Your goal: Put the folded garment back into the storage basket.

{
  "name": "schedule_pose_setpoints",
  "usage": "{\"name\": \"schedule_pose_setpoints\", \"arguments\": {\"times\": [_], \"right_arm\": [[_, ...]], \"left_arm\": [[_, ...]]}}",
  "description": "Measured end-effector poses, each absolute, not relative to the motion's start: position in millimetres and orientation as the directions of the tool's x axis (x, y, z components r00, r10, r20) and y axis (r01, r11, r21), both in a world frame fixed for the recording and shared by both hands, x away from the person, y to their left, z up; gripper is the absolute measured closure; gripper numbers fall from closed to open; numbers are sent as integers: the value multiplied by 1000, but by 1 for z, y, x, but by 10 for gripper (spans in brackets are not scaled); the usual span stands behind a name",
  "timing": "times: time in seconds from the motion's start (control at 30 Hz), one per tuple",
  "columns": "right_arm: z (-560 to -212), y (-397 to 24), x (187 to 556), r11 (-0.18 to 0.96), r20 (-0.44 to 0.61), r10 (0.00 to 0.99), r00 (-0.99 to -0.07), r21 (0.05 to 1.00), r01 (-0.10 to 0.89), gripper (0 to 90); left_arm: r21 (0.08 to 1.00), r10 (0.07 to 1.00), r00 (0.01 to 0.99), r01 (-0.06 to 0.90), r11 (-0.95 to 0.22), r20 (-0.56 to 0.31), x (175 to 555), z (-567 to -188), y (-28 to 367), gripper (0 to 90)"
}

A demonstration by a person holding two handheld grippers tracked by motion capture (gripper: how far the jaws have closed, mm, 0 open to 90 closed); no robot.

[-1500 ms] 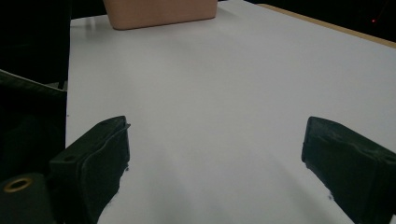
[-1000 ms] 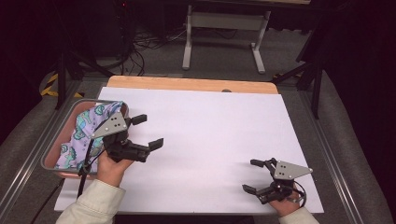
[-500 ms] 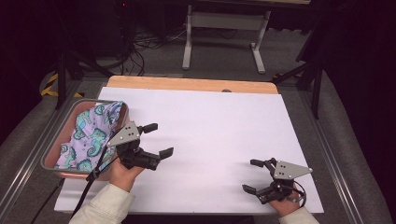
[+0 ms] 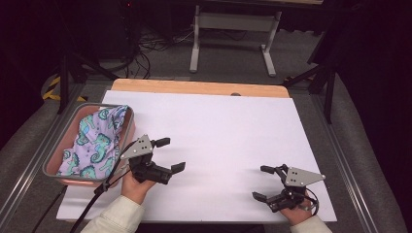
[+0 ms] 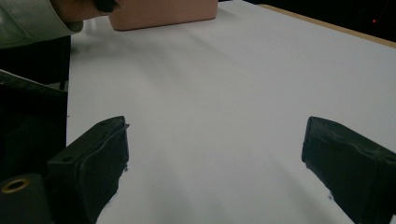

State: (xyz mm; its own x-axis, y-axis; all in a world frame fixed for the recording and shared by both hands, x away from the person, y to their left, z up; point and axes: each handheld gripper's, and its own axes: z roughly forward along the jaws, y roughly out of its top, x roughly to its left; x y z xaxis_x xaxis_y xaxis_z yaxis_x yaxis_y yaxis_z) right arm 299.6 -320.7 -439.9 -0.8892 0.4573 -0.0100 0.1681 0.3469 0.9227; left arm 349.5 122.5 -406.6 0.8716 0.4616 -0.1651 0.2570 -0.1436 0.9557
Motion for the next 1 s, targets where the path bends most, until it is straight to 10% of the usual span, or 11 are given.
{"name": "schedule_pose_setpoints", "arguments": {"times": [1.0], "right_arm": [[-440, -322, 299, 343, -7, 456, -890, 924, 168, 78]], "left_arm": [[931, 487, 845, 331, -155, -219, 344, -462, 126, 0]]}}
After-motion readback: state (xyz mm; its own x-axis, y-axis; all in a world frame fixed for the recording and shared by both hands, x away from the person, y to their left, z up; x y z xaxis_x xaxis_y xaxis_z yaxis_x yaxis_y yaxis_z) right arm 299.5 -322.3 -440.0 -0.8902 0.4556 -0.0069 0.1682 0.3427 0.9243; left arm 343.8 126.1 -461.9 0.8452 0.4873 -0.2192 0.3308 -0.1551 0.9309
